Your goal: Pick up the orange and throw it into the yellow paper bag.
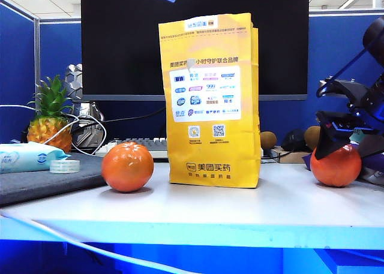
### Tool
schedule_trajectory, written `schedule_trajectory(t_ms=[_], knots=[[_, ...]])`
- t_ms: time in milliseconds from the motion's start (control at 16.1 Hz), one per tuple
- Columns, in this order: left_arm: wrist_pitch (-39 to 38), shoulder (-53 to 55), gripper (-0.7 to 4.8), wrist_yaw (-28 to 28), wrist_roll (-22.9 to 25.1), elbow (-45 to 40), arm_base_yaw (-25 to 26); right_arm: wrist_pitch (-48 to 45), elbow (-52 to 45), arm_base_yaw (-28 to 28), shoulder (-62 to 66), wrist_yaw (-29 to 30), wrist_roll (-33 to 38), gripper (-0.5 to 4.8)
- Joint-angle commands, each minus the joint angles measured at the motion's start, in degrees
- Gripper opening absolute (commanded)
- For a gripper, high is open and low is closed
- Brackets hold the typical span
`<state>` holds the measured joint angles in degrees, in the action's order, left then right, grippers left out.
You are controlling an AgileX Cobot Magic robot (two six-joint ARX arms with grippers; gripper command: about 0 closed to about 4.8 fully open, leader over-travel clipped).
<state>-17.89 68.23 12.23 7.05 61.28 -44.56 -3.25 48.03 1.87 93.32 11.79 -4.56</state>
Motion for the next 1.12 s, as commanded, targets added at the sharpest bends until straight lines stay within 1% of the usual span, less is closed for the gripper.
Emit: schedule_trajectory(t_ms=[62, 124, 248, 372, 434, 497, 559, 621, 683, 745, 807, 931, 993, 1055, 1117], knots=[[0.3, -2.4, 4.79, -10.6, 5.5, 0.9, 0.0, 4.7, 5.0, 0.1, -3.0, 2.9, 0.0, 0.65], [0.4, -3.9, 4.79, -16.3, 7.8, 1.9, 0.0, 8.7, 8.2, 0.1, -5.4, 3.8, 0.0, 0.65], [0.5, -6.4, 4.79, -21.6, 9.7, 3.2, 0.0, 13.0, 12.5, 0.3, -10.7, 5.1, 0.0, 0.65], [0.8, -8.3, 4.79, -28.0, 11.3, 3.3, 0.0, 14.7, 16.0, 0.4, -16.2, 9.1, 0.2, 0.65], [0.7, -9.4, 4.79, -31.5, 11.5, 3.3, 0.0, 15.0, 18.1, 0.5, -19.8, 12.1, 3.2, 0.65], [0.1, -10.1, 4.79, -31.5, 11.6, 3.3, 0.0, 14.7, 20.0, 0.5, -22.6, 16.3, 7.1, 0.65], [-0.3, -10.5, 4.79, -31.2, 11.8, 3.3, 0.1, 13.8, 21.3, 0.5, -24.1, 21.6, 8.8, 0.65], [-0.6, -10.7, 4.79, -29.2, 12.9, 3.3, 0.7, 11.8, 23.3, 1.2, -25.2, 29.2, 11.5, 0.66], [-1.7, -10.7, 4.79, -22.5, 12.9, 3.3, 1.4, 9.7, 26.2, 4.0, -25.4, 32.4, 14.3, 0.66], [-2.6, -10.7, 4.79, -17.5, 12.7, 3.3, 1.5, 8.5, 27.4, 6.4, -25.1, 31.7, 14.2, 0.66], [-2.9, -10.6, 4.79, -14.3, 12.7, 3.3, 1.5, 6.5, 28.3, 9.2, -23.6, 31.8, 14.3, 0.66], [-2.7, -10.6, 4.79, -13.4, 12.7, 3.3, 1.5, 3.6, 30.6, 12.9, -17.9, 31.8, 14.3, 0.68], [-3.1, -10.6, 4.79, -13.5, 12.2, 3.3, 1.5, 2.9, 32.9, 13.2, -13.2, 31.8, 14.7, 0.68], [-3.6, -10.6, 4.79, -13.6, 12.2, 3.3, 1.5, 2.9, 34.7, 13.4, -9.4, 31.8, 14.9, 0.87], [-4.4, -10.6, 4.79, -13.7, 12.3, 3.3, 1.7, 3.0, 36.0, 13.4, -6.7, 31.4, 14.9, 0.9]])
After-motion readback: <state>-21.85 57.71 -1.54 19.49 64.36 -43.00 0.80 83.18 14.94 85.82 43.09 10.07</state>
